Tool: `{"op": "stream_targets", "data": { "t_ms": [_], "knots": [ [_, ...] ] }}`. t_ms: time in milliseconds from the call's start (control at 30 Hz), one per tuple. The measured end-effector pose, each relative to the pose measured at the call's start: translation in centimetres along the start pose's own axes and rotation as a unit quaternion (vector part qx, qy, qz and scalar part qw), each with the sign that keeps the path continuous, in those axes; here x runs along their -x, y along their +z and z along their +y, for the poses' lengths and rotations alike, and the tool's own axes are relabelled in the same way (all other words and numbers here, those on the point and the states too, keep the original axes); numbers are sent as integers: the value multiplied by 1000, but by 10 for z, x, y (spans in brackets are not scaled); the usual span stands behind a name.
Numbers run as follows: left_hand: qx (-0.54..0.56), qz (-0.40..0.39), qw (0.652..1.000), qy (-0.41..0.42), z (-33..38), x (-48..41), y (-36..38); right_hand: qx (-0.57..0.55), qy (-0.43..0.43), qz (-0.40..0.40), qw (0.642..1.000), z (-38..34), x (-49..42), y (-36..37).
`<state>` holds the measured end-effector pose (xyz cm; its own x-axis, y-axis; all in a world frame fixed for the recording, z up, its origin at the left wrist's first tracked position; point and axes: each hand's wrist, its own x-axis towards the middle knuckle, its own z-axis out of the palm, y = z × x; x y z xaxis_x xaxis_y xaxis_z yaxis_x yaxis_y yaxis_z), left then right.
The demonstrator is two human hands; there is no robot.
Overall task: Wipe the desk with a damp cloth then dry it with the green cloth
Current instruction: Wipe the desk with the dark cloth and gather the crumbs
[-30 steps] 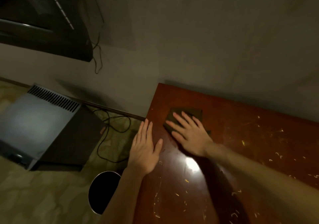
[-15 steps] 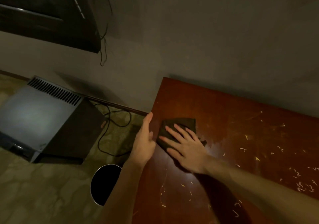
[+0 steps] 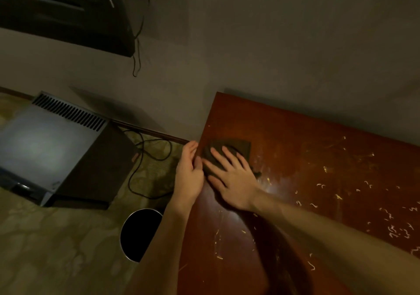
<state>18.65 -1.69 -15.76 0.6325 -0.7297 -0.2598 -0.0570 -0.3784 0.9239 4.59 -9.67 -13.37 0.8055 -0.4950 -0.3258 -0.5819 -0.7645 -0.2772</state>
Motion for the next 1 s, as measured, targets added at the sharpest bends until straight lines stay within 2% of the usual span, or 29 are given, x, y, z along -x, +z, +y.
{"op": "stream_targets", "data": {
  "t_ms": [100, 200, 300, 367, 467, 600, 700, 767, 900, 1000],
  "knots": [
    [-25, 37, 999, -15, -3, -1, -4, 5, -23, -11, 1000, 11, 7, -1],
    [-62, 18, 997, -39, 0, -12, -15, 21, -50, -24, 998, 36, -21, -18],
    [-203, -26, 979, -25, 1, -16, -27, 5, -13, -30, 999, 49, -52, -34],
    [-260, -43, 964, -33, 3, -10, -31, -1, 18, -18, 1000, 44, -59, -34],
    [-272, -24, 961, -33, 6, 6, -32, 11, 25, -6, 1000, 23, -41, -22],
    [-286, 7, 958, -30, 11, 11, -35, 45, -63, -20, 997, 10, -2, -6],
    [-284, 5, 957, -53, 14, 13, -36, 50, -105, -31, 993, 26, -13, -15],
    [-278, 4, 958, -64, 14, 11, -37, 36, -92, -26, 995, 36, -35, -26],
    [-262, 8, 962, -80, 12, 4, -38, 12, -6, 3, 1000, 27, -59, -27],
    [-246, -13, 965, -89, 8, -3, -45, 2, -12, 14, 1000, 7, -36, -11]
  ]
}}
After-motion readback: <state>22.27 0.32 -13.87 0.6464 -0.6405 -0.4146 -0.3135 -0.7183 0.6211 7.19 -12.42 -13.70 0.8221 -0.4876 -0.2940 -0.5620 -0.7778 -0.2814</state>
